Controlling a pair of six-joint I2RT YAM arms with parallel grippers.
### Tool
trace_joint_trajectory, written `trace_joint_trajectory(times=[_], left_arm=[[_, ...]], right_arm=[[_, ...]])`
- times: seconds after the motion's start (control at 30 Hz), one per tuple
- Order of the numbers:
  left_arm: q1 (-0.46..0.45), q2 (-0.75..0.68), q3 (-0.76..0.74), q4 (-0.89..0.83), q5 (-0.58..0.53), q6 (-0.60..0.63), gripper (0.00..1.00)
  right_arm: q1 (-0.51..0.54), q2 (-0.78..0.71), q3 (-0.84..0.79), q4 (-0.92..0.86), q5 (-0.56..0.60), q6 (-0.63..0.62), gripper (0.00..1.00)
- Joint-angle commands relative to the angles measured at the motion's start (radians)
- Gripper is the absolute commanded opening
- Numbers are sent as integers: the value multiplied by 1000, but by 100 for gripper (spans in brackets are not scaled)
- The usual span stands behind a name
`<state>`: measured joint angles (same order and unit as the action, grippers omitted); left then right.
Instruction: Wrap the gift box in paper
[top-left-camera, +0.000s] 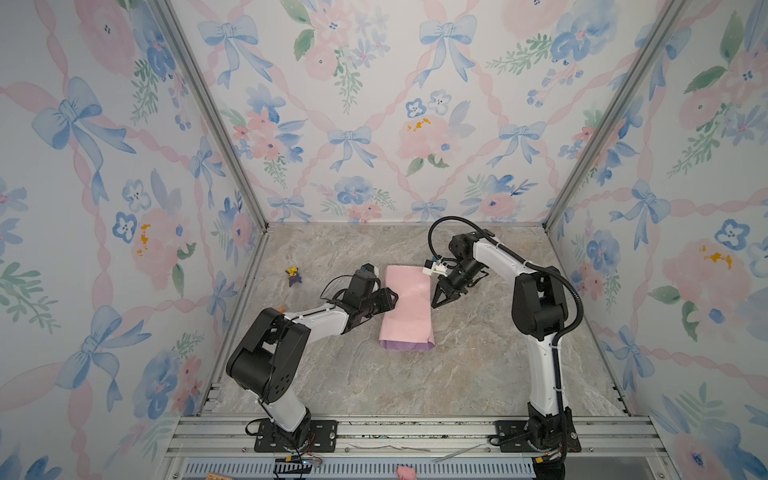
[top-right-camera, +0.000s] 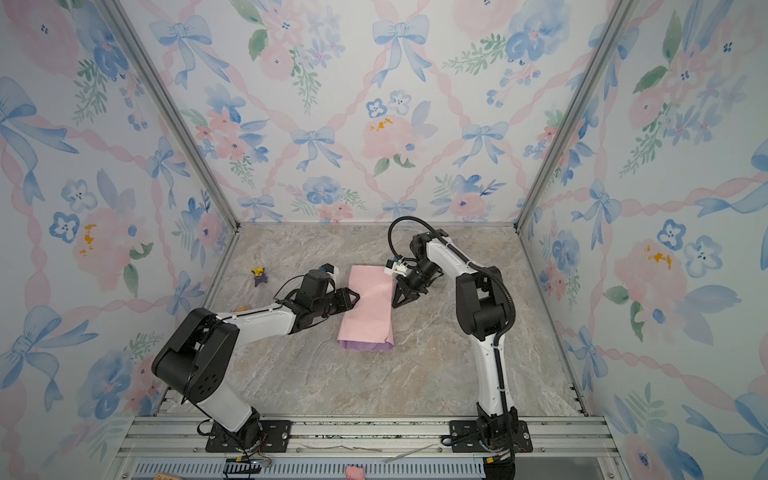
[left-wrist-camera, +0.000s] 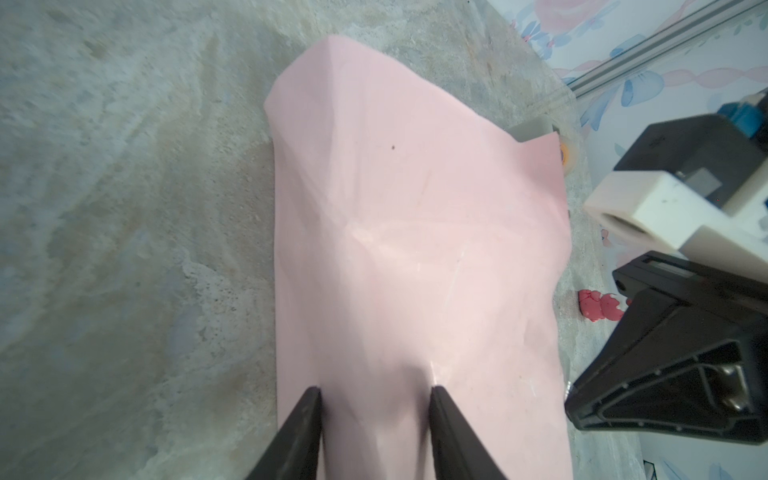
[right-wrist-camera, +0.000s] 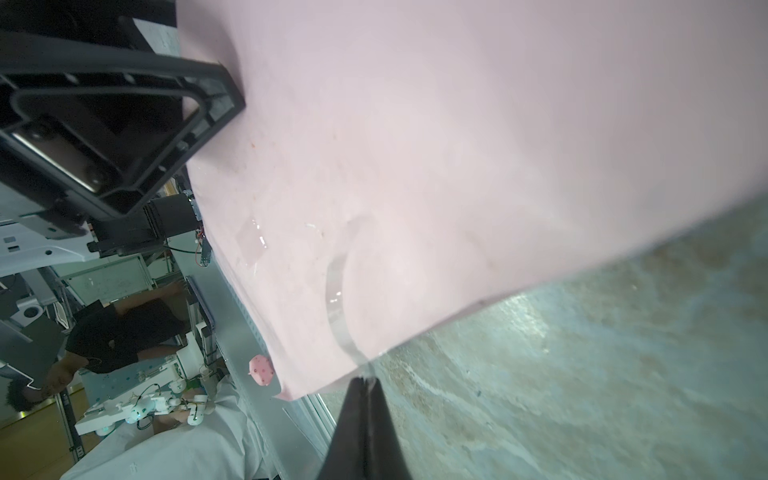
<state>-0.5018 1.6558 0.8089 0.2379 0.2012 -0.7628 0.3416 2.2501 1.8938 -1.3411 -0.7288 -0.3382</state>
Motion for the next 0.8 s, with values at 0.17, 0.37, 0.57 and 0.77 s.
trace_joint_trajectory(times=[0.17,0.37,0.57,0.77], left_arm=[[-5,21,-26,-112,-33,30,43],[-4,20,-25,-111,-35,31,43],[-5,18,-27,-112,-34,31,43],[-4,18,-27,-111,-34,31,43]], right_arm=[[-11,19,-7,17,-26,30,8],[-18,24,-7,40,-35,53,11],[-24,25,-7,58,-46,71,13],[-25,21,-9,48,-50,66,13]])
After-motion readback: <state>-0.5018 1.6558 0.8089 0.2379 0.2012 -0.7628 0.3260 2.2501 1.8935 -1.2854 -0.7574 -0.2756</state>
